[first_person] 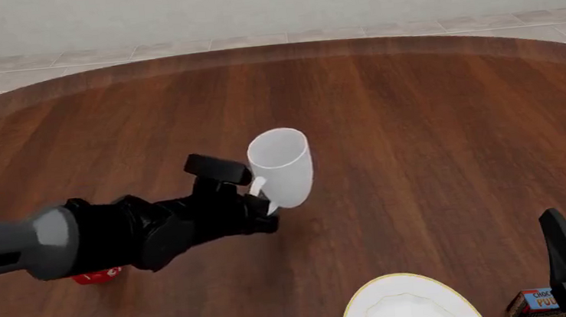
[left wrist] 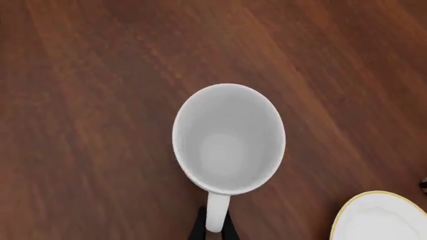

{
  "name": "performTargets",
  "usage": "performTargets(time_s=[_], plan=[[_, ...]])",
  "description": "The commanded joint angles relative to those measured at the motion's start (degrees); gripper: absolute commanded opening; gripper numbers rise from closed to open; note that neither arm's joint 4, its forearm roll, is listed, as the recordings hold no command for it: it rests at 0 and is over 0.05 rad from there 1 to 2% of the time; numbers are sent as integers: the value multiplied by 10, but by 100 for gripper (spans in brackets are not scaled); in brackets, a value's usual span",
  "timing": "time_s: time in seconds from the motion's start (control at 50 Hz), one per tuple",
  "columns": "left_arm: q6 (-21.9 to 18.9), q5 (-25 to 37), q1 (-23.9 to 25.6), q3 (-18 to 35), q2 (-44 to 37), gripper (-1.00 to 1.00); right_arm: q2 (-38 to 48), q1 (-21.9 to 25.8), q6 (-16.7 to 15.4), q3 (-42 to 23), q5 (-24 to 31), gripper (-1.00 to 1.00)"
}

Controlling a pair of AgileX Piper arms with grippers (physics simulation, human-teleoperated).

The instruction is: Put the white mug on the plate.

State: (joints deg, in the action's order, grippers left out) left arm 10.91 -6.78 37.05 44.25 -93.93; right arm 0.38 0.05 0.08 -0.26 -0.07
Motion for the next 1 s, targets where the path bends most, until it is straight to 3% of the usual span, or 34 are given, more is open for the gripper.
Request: performTargets(time_s=[0.02,0.32,0.48,1.0], plan=[[1,5,9,-30,52,-100,1,-1,-1,0,-1,100],[13,19,43,-72,127,-100,1,-1,-1,0,-1,100],[33,53,62,-67,177,-100,1,-1,-1,0,-1,100],[55,85,115,-57,210,-100,1,-1,-1,0,-1,100]])
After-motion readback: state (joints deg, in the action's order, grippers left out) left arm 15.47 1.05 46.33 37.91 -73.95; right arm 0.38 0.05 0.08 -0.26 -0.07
